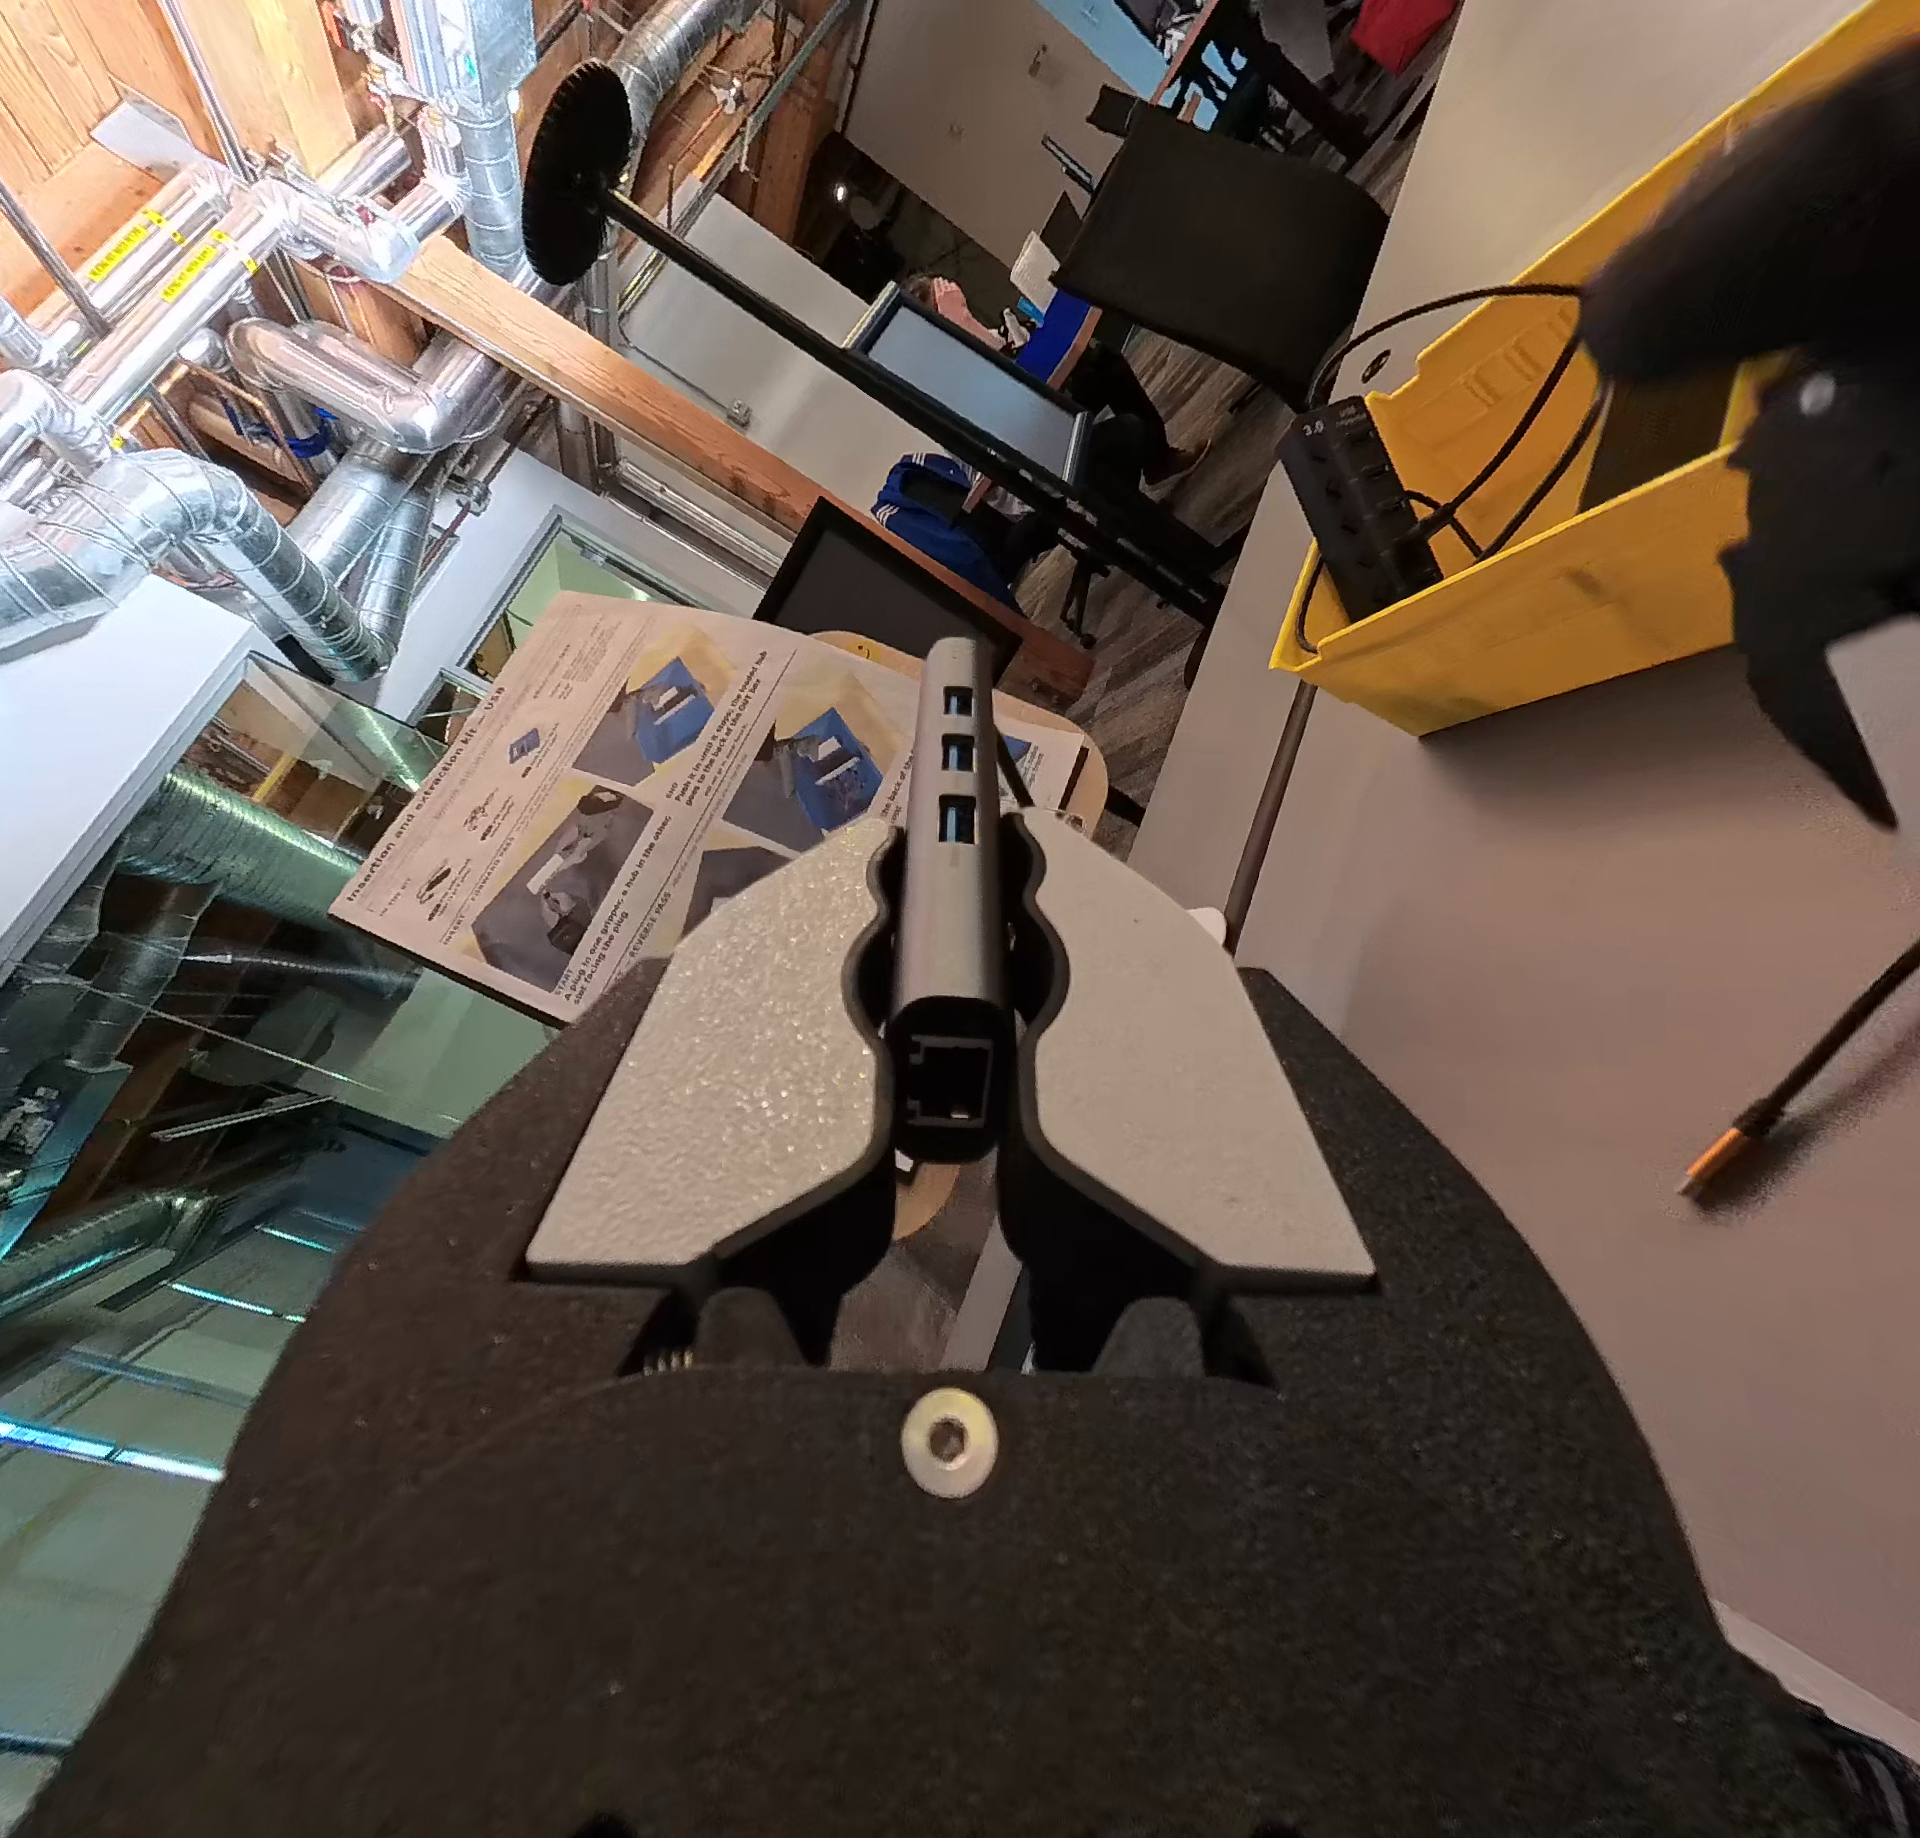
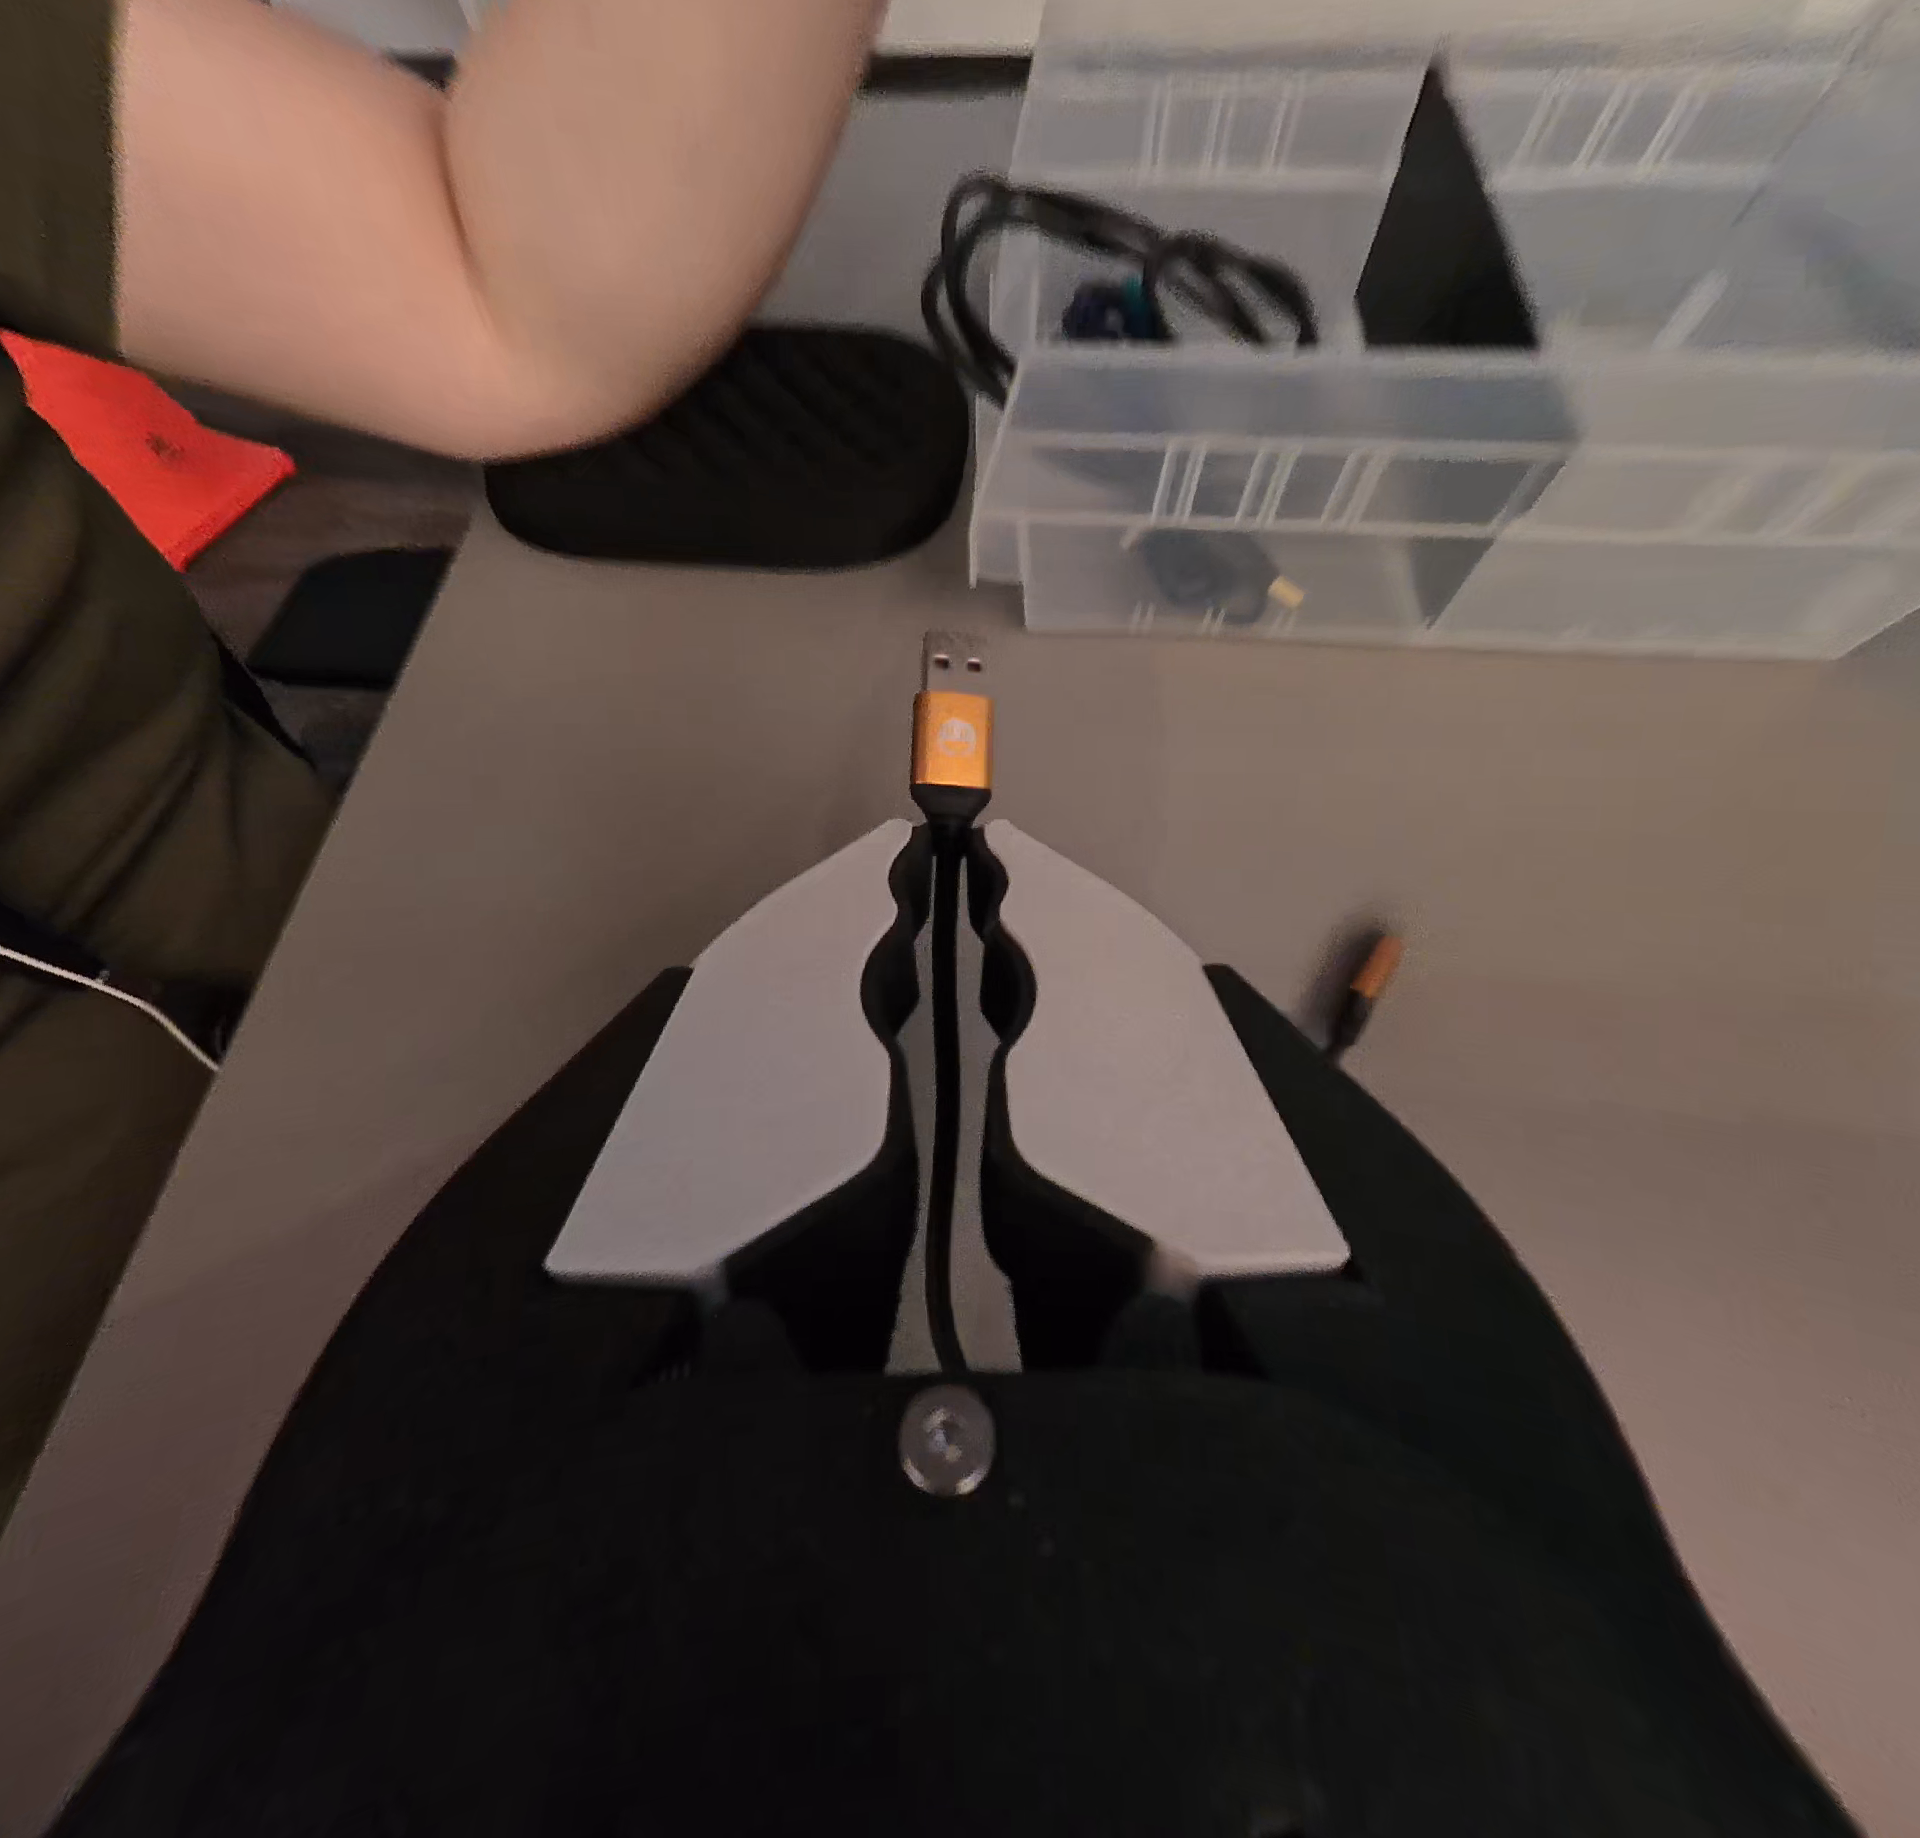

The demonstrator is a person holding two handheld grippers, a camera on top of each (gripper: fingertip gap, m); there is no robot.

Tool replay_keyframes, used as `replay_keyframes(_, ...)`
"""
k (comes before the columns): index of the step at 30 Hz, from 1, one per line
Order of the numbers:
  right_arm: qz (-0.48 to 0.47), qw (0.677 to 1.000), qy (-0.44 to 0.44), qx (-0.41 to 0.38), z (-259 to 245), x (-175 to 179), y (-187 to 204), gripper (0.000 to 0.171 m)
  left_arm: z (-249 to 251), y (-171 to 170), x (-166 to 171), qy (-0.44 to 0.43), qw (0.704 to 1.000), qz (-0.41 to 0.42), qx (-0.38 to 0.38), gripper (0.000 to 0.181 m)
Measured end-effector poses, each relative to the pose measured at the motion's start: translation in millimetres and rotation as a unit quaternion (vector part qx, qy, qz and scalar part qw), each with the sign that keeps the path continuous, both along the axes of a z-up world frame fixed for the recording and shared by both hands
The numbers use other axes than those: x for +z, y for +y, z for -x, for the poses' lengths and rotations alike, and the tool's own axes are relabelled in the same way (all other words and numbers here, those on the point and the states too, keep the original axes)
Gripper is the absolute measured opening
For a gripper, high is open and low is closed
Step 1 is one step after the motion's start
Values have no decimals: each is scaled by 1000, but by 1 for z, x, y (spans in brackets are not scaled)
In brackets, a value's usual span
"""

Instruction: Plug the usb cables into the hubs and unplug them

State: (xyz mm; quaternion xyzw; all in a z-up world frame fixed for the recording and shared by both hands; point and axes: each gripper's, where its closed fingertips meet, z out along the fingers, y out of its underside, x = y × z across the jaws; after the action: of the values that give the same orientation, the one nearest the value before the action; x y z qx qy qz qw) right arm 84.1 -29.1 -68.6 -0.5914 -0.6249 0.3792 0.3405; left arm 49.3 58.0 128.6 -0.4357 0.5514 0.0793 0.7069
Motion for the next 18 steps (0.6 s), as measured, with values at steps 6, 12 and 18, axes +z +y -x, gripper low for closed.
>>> replay_keyframes(6,-21,992,114,51,-30,89,-11,8,2,9,-8,23,999,-2,32,16)
replay_keyframes(12,-39,976,173,126,-60,156,-8,8,-6,13,-18,58,997,-8,56,17)
replay_keyframes(18,-62,962,191,183,-70,178,-10,8,-13,14,-25,75,995,-10,57,17)
